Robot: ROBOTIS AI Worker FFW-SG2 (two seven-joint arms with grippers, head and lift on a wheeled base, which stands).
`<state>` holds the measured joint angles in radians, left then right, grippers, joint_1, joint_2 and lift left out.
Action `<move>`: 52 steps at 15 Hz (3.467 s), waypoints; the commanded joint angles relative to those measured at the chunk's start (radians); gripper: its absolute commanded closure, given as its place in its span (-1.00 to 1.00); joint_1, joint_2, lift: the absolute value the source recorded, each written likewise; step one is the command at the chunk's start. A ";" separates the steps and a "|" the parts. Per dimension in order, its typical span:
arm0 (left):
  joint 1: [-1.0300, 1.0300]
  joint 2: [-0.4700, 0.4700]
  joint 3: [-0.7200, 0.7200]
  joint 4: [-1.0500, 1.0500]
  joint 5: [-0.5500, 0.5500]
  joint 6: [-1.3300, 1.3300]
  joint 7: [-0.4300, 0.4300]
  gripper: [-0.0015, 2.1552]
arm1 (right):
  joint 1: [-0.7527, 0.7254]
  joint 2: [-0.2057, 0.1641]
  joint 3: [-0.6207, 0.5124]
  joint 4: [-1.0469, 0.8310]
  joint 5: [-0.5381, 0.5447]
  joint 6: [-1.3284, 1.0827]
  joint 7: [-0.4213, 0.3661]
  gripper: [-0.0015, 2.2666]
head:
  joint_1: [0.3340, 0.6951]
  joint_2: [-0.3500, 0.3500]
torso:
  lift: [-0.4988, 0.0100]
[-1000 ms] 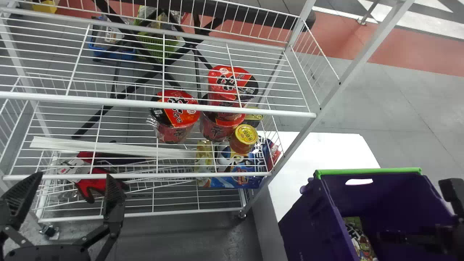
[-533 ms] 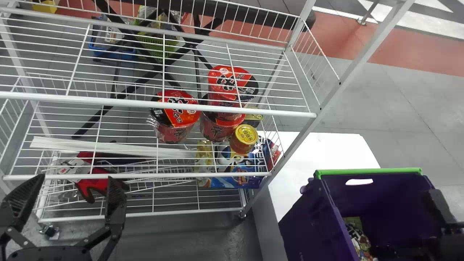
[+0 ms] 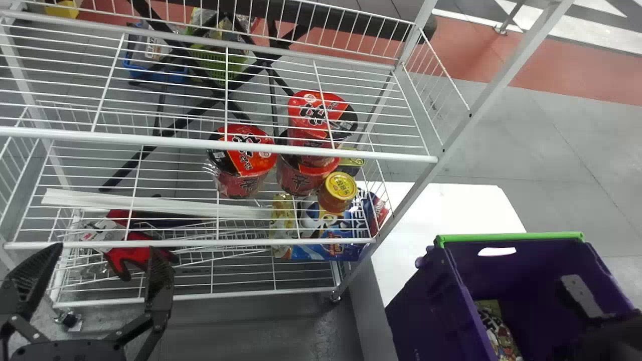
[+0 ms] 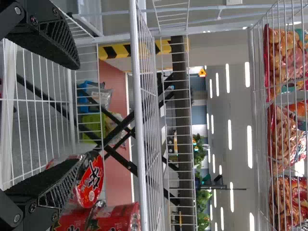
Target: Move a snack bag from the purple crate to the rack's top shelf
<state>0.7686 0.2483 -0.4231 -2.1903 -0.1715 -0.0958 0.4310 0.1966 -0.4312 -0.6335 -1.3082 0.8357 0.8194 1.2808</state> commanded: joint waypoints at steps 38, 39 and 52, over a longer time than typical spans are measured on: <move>-0.069 0.000 0.070 0.107 0.132 -0.031 -0.051 -0.87 | -0.206 -0.081 0.037 0.607 -0.195 -0.467 -0.420 -0.81 | 1.00 -1.00 | -0.84; -0.069 -0.003 0.070 0.119 0.136 -0.034 -0.057 -0.87 | -0.206 -0.083 0.037 0.615 -0.196 -0.476 -0.416 -0.81 | 1.00 -1.00 | -0.84; -0.072 -0.004 0.073 0.141 0.138 -0.052 -0.061 -0.87 | -0.186 -0.098 0.011 0.647 -0.214 -0.458 -0.434 -0.81 | 1.00 -1.00 | -0.84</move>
<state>0.6980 0.2443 -0.3508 -2.0517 -0.0343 -0.1422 0.3717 0.0026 -0.5275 -0.6164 -0.6612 0.6284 0.3613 0.8476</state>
